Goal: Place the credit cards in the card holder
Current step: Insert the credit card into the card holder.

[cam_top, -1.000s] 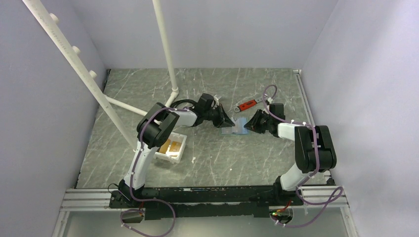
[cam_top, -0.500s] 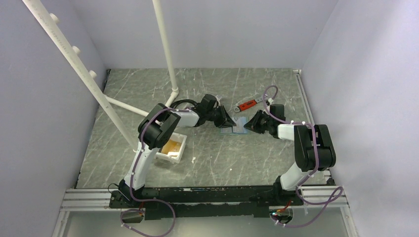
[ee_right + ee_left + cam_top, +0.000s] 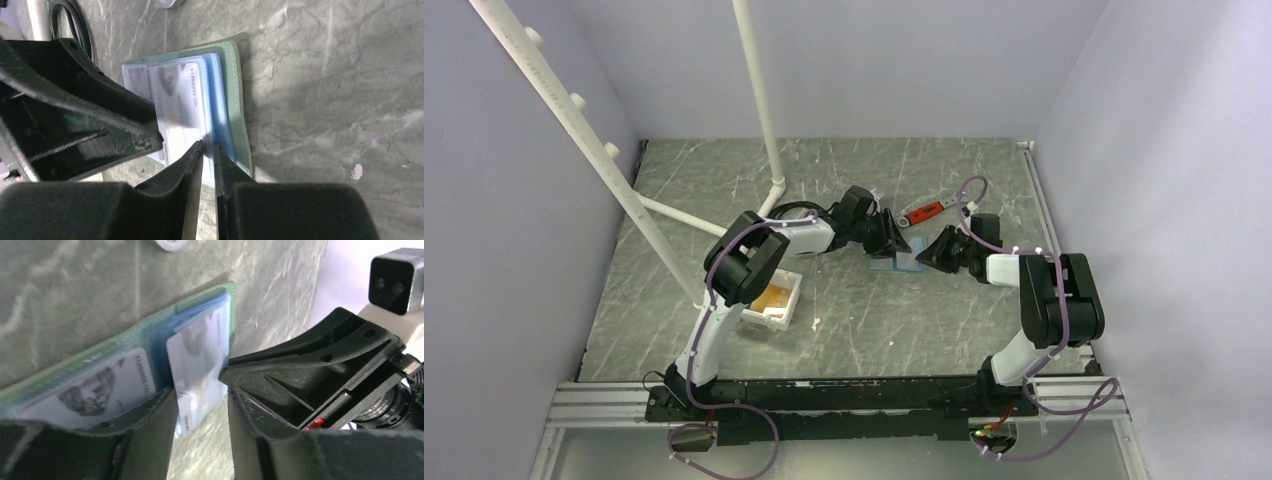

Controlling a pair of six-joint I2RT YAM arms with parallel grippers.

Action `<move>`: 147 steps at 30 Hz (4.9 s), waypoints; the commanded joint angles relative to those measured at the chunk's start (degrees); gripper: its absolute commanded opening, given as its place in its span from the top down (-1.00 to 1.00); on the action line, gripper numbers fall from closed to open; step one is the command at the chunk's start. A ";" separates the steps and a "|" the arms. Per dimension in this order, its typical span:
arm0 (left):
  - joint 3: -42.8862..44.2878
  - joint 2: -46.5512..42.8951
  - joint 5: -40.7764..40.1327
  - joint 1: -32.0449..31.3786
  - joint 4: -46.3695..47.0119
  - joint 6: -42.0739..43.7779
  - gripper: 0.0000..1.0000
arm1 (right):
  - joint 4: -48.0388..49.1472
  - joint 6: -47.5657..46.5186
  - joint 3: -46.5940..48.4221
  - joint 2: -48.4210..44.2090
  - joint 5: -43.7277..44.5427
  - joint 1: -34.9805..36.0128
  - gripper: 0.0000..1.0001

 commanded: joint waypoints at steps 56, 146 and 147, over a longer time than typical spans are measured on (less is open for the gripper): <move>1.24 -2.42 -1.86 -0.06 -15.66 13.57 0.67 | -1.04 -1.25 -1.09 -2.47 -4.86 -1.27 0.40; -15.71 -52.84 -8.95 8.64 -45.53 25.24 -0.35 | -1.37 -1.89 7.82 1.61 -6.86 10.77 0.06; -15.09 -53.99 -10.24 9.17 -48.26 26.38 -0.36 | -0.73 -1.62 6.74 1.67 -6.70 10.62 0.07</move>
